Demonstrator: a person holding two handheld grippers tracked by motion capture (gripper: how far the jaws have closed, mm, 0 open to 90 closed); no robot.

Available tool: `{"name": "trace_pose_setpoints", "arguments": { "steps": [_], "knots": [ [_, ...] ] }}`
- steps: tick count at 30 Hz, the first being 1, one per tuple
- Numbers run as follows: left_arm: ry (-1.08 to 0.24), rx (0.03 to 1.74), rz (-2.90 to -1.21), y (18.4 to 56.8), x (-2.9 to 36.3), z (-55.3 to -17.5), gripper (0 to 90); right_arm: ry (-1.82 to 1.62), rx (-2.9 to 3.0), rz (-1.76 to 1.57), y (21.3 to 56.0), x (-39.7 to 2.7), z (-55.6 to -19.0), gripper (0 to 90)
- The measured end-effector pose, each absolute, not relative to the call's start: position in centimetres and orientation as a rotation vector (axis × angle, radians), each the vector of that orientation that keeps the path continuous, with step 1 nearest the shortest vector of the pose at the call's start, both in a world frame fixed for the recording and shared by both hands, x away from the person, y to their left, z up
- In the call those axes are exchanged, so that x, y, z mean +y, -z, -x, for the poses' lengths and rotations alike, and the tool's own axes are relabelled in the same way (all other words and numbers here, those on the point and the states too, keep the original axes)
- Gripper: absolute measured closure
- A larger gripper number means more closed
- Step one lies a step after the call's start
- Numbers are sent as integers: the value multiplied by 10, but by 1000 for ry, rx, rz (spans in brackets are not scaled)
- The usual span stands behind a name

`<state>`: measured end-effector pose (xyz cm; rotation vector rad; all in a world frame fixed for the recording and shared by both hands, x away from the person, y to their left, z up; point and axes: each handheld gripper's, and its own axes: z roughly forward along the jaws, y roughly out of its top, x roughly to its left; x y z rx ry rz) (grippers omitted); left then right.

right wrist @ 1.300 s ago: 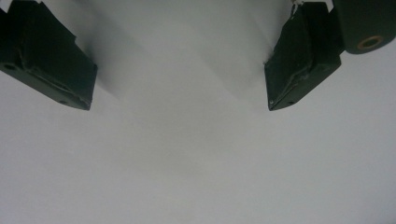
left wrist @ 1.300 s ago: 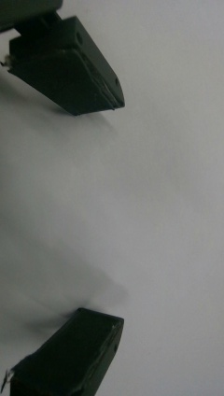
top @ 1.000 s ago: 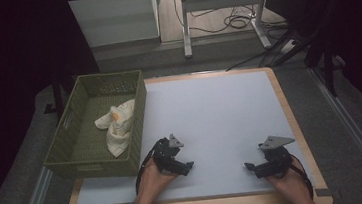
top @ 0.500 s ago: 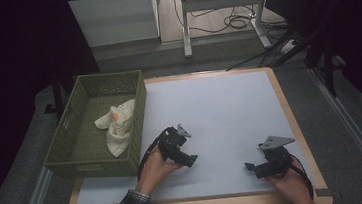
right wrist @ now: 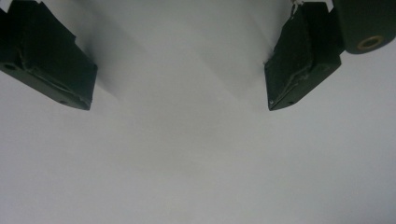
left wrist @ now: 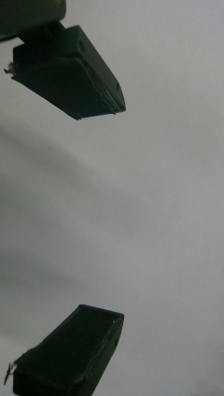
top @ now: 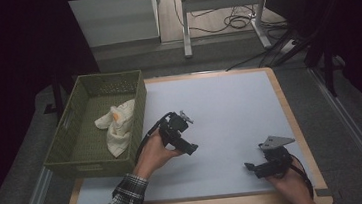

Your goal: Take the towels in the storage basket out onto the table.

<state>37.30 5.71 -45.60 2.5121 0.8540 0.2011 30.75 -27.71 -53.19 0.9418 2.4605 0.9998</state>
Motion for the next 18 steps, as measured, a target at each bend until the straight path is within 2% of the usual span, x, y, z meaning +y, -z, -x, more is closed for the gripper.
{"name": "trace_pose_setpoints", "arguments": {
  "steps": [8, 18],
  "knots": [
    [-223, 893, -2552, 431, 65, -387, 27, -1003, 2459, -943, 532, -277, -307, 94],
    [-276, 975, -2533, 402, 96, -406, 33, -1003, 2459, -944, 532, -277, -307, 94]
  ]
}}
